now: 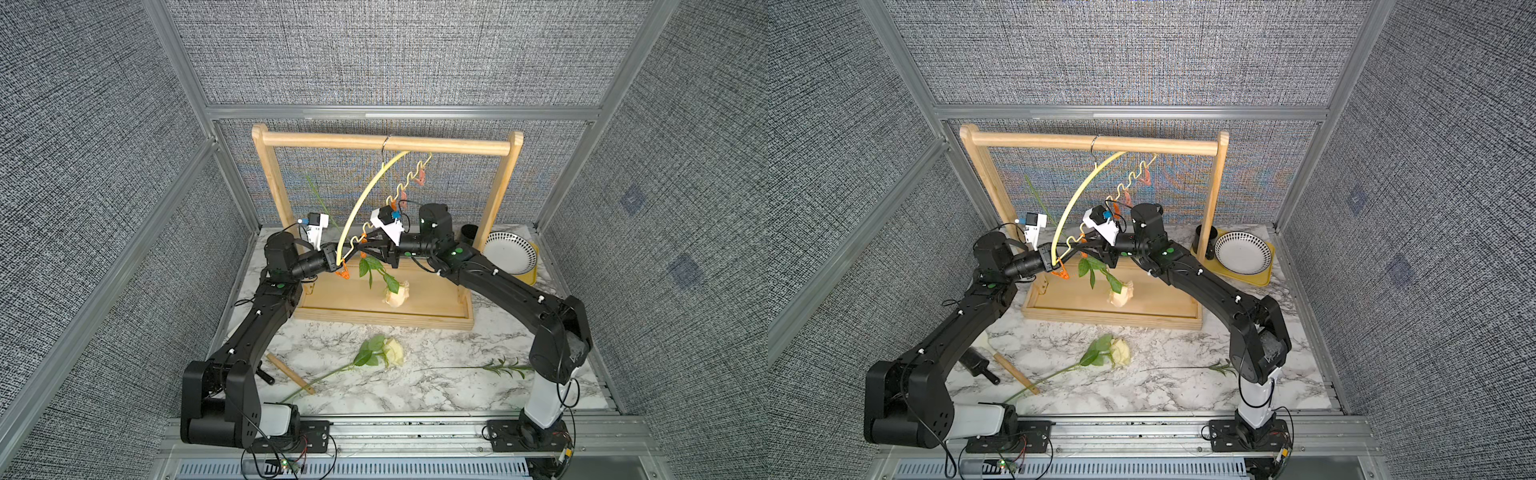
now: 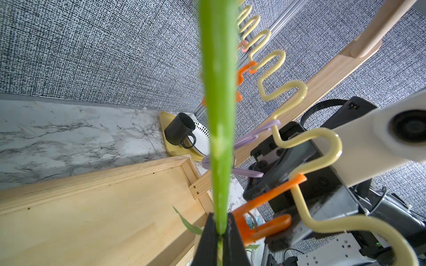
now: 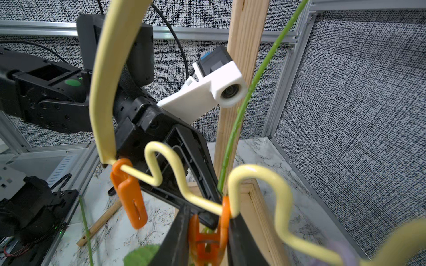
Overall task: Dry the flowers on a clothes hanger
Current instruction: Clamp the flower onto the hanger.
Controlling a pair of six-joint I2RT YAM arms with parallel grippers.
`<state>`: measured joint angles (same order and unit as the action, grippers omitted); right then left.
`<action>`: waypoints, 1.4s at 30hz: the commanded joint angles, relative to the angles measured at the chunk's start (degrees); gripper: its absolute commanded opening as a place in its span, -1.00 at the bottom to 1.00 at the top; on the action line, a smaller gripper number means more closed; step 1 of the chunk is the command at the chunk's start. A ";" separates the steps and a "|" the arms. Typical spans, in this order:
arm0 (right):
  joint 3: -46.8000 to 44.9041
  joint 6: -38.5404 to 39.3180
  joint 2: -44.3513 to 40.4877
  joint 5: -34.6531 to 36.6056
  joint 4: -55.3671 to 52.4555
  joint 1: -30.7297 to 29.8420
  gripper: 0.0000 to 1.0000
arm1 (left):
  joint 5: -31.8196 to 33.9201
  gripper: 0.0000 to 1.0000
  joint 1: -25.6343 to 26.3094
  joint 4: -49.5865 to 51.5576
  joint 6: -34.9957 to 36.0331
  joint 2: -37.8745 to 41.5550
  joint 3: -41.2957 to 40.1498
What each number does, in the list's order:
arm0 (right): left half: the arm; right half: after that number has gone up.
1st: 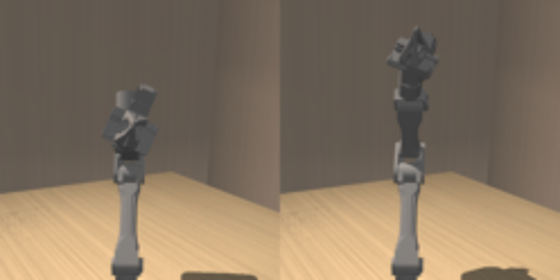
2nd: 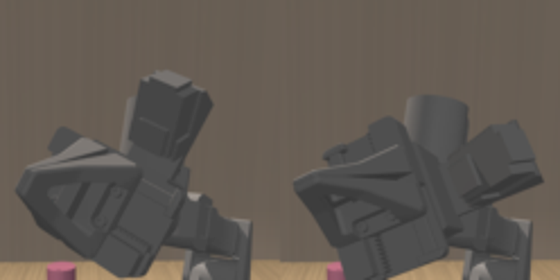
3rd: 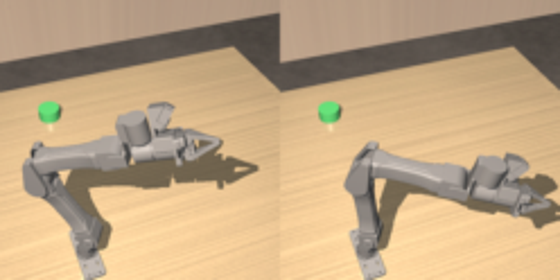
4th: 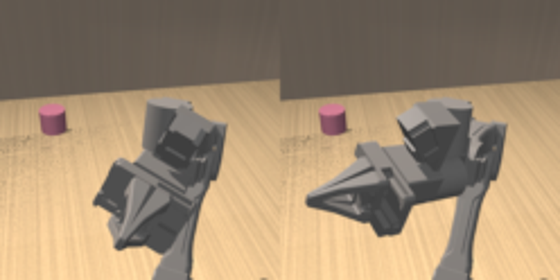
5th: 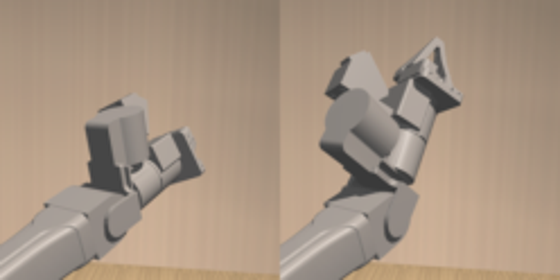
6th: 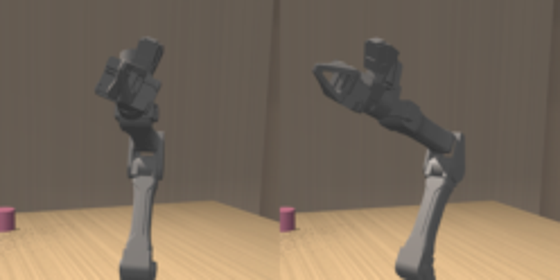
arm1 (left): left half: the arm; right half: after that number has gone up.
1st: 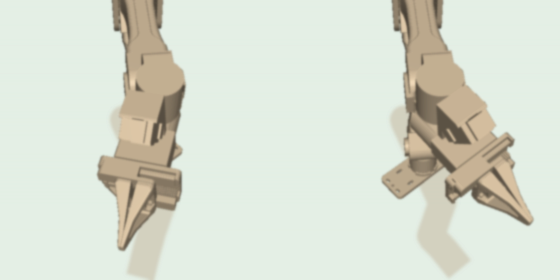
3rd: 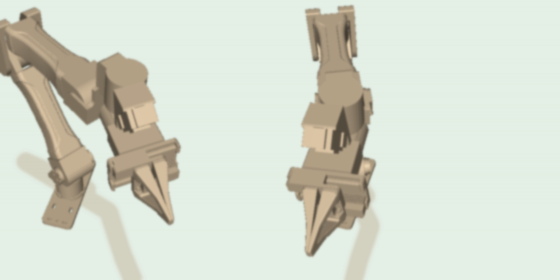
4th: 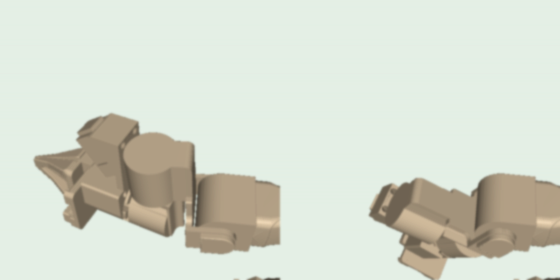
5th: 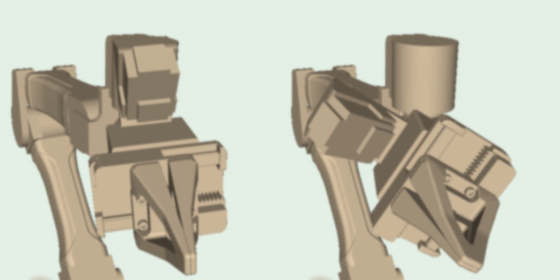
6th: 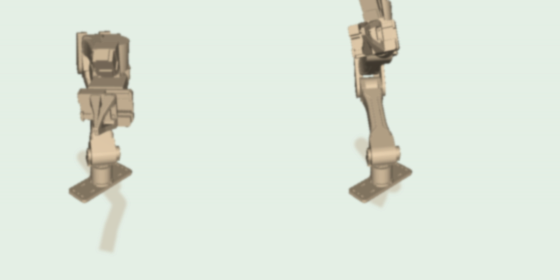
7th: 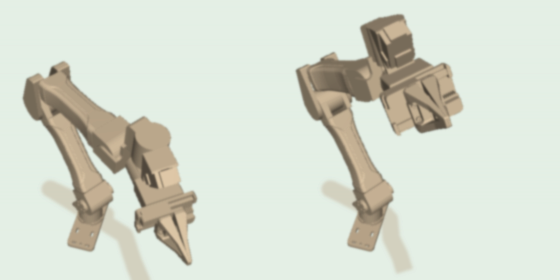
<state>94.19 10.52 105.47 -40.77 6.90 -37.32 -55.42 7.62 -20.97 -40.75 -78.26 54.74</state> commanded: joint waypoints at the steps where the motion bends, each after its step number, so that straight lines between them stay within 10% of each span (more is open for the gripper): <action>1: -0.21 -0.08 -0.40 0.53 1.46 0.05 -0.47 | -0.65 -0.96 -0.13 -1.97 -0.20 0.39 -0.14; 30: -1.47 -2.60 -0.37 -0.09 4.35 0.23 -0.60 | -1.00 -0.96 -0.06 -9.09 -6.00 -0.63 -1.17; 42: -1.64 -2.29 -1.14 0.35 4.06 0.54 -0.25 | -0.18 -0.96 -0.05 -6.01 -3.67 -0.75 -1.43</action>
<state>92.60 8.16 104.95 -40.73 9.67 -36.80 -55.61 7.68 -26.72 -45.84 -78.98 53.41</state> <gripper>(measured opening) 0.362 0.087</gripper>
